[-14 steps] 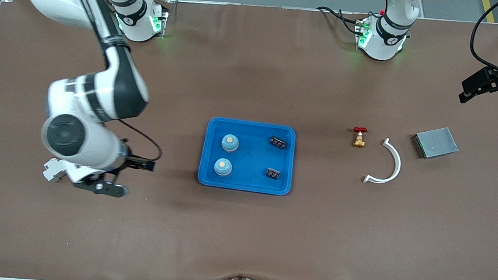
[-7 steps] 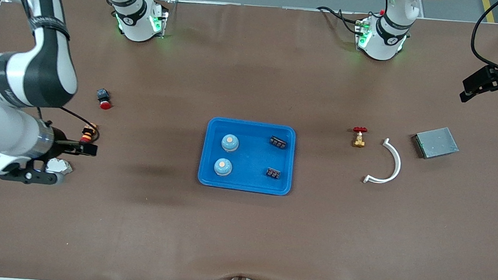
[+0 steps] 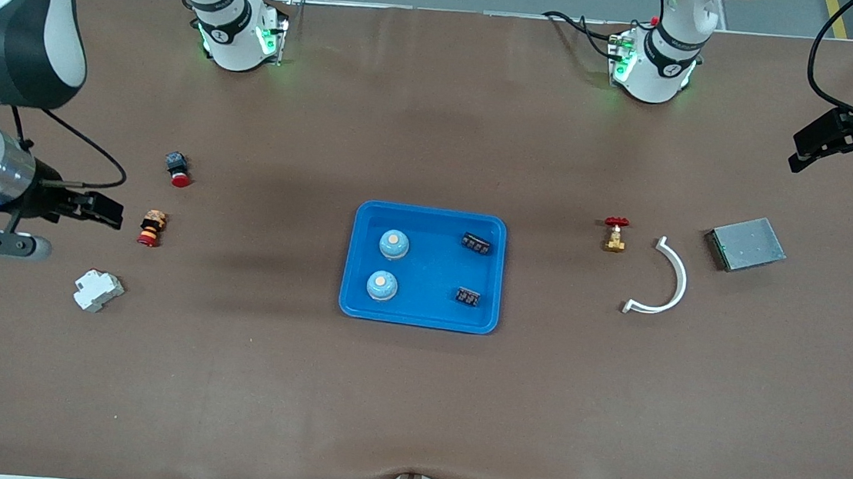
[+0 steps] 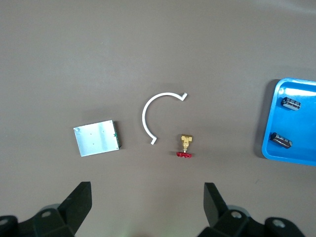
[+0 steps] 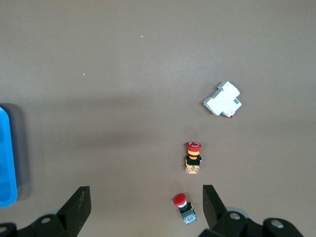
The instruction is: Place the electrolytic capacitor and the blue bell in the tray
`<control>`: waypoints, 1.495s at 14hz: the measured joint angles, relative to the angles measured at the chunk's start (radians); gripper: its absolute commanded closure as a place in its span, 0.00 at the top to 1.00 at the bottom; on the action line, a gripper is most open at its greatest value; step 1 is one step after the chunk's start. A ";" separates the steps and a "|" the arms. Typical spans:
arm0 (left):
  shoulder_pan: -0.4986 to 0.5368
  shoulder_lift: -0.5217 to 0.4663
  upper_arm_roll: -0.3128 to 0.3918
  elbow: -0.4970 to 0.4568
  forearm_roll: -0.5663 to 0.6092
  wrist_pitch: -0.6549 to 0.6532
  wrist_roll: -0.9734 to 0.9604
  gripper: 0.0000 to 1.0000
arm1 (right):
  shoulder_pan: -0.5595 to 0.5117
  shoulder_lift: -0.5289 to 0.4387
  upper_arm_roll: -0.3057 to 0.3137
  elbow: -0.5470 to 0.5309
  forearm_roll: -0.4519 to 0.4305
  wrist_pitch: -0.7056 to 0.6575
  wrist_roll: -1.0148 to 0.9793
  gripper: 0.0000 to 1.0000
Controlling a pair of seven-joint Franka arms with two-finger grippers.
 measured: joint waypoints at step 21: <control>-0.003 0.028 -0.003 0.026 0.000 0.002 0.001 1.00 | -0.001 -0.183 -0.139 -0.082 0.092 -0.028 -0.086 1.00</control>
